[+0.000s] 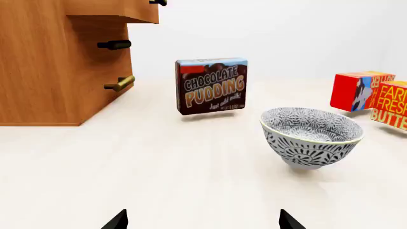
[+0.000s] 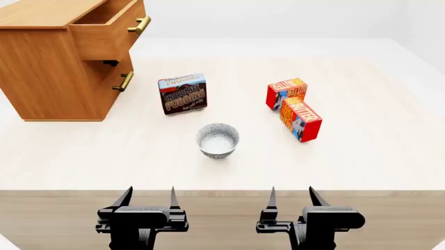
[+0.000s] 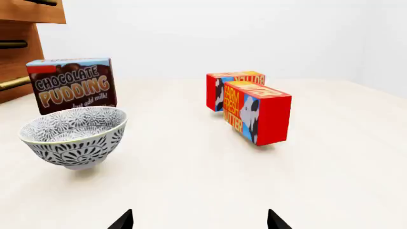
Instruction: Put the bowl in the top drawer of the cabinet.
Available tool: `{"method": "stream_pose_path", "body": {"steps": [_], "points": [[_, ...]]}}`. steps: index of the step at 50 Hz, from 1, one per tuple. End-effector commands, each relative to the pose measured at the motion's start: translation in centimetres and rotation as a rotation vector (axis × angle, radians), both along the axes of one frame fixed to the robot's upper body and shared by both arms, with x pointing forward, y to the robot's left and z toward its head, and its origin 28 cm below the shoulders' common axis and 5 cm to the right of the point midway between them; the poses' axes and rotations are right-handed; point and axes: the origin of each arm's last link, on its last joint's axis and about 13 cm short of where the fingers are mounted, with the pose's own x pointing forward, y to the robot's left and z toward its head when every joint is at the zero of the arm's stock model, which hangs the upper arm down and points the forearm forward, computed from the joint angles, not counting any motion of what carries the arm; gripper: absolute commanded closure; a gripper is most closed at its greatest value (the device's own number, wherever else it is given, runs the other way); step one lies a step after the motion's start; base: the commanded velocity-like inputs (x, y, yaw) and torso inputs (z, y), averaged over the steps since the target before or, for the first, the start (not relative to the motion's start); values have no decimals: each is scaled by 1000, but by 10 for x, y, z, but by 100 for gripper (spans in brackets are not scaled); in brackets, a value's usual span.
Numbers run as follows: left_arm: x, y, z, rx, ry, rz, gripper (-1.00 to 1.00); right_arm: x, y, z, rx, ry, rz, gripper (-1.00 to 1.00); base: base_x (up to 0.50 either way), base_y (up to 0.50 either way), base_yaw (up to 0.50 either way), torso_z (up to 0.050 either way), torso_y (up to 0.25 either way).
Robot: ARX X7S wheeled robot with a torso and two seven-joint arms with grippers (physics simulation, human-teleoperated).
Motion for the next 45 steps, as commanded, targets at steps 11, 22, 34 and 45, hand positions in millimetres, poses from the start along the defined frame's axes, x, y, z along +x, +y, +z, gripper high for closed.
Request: {"method": "stream_pose_path", "body": {"steps": [11,22,34,45], "points": [[9,2,-2,-43,171,8,-100,-9,-7,2,-4,-14,0,-100,0,182,0,0,0],[12,4,-3,-10,92,-21,-100,-6,-8,1,-38,3,-14,-100,11,500,0,14,0],[51,8,55,1,186,-156,-100,28,-26,64,9,116,80,-100,5,42,0,50,0],[115,17,164,-10,157,-82,-100,72,-47,164,-44,150,15,-100,0,0,0,50,0]]}}
